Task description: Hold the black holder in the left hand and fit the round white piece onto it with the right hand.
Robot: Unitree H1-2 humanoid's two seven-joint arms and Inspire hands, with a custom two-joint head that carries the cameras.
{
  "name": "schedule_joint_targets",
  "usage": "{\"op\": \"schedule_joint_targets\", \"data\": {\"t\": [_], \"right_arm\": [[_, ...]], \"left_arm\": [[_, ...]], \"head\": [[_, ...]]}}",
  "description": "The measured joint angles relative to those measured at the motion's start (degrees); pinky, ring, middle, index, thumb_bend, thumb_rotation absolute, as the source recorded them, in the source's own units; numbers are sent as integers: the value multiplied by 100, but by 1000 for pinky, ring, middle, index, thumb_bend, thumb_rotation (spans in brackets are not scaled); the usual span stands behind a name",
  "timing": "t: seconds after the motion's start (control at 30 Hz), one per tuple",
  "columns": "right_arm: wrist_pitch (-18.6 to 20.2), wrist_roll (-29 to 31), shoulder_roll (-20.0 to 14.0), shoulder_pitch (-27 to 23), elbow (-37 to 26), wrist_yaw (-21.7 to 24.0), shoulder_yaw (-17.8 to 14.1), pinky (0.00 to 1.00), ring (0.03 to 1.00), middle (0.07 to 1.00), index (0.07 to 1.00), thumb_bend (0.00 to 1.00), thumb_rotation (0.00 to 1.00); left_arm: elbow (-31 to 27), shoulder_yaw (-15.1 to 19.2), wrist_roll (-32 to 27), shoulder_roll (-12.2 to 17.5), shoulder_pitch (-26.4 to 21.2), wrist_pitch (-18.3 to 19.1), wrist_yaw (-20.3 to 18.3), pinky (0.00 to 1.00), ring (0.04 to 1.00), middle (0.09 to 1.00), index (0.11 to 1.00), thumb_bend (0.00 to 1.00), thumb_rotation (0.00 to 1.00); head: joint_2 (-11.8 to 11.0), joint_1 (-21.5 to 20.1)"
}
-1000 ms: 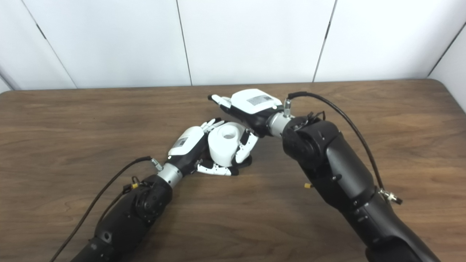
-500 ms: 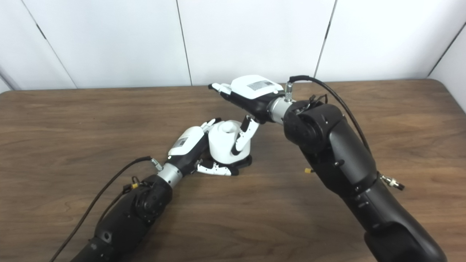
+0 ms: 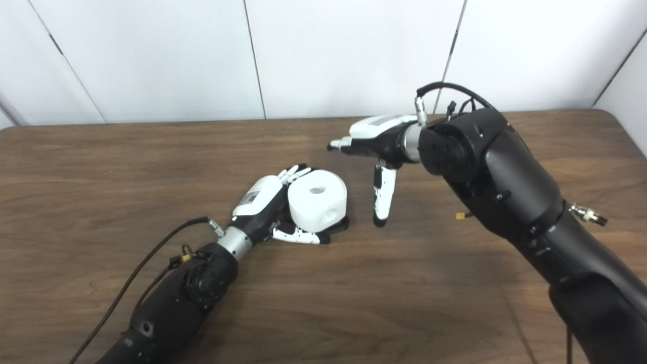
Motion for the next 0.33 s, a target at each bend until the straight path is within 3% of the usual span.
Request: {"op": "schedule_joint_targets", "data": {"t": [0.23,0.33], "right_arm": [[53,204,-146,-172,0,0,93,682,964,1000,1000,1000,184],[55,199,-278,-239,0,0,77,736,935,1000,1000,974,137]], "left_arm": [[-2,-2,-30,9,-2,0,-4,1000,1000,938,481,524,58],[-5,-2,-32,14,-1,0,-5,1000,1000,937,482,524,57]], "head": [[-53,-97],[-97,-149]]}}
